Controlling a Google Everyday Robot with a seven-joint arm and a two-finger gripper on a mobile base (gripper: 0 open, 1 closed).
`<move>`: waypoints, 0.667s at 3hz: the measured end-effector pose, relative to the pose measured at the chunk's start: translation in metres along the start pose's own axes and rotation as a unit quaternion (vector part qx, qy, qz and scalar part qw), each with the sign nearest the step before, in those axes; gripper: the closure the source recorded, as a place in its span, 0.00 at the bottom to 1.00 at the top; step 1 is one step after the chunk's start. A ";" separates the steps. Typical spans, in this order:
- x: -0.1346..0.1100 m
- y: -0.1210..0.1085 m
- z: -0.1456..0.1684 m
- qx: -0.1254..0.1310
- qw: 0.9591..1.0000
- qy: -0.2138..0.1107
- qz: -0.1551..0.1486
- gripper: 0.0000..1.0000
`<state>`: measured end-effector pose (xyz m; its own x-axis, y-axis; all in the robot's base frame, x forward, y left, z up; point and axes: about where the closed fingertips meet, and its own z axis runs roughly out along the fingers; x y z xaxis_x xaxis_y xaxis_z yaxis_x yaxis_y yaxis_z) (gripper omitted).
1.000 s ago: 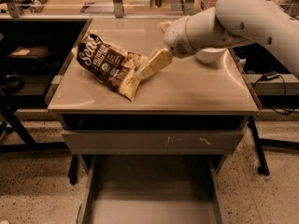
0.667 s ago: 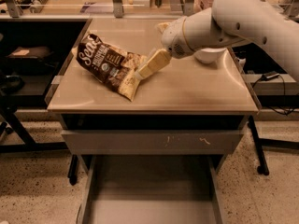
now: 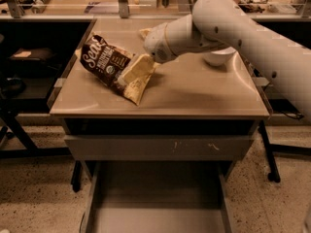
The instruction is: Place brown chip bag into middle drawer
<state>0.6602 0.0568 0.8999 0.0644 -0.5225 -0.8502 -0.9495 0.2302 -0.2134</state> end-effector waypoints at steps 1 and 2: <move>-0.012 0.003 0.036 -0.031 1.000 -0.002 -0.002 0.00; -0.011 0.003 0.063 -0.043 0.999 0.025 -0.010 0.00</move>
Offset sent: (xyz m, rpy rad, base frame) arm 0.0300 0.0798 -0.0401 -0.1505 0.0470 0.0831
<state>0.6758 0.1154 0.8780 0.0704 -0.5678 -0.8201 -0.9713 0.1484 -0.1862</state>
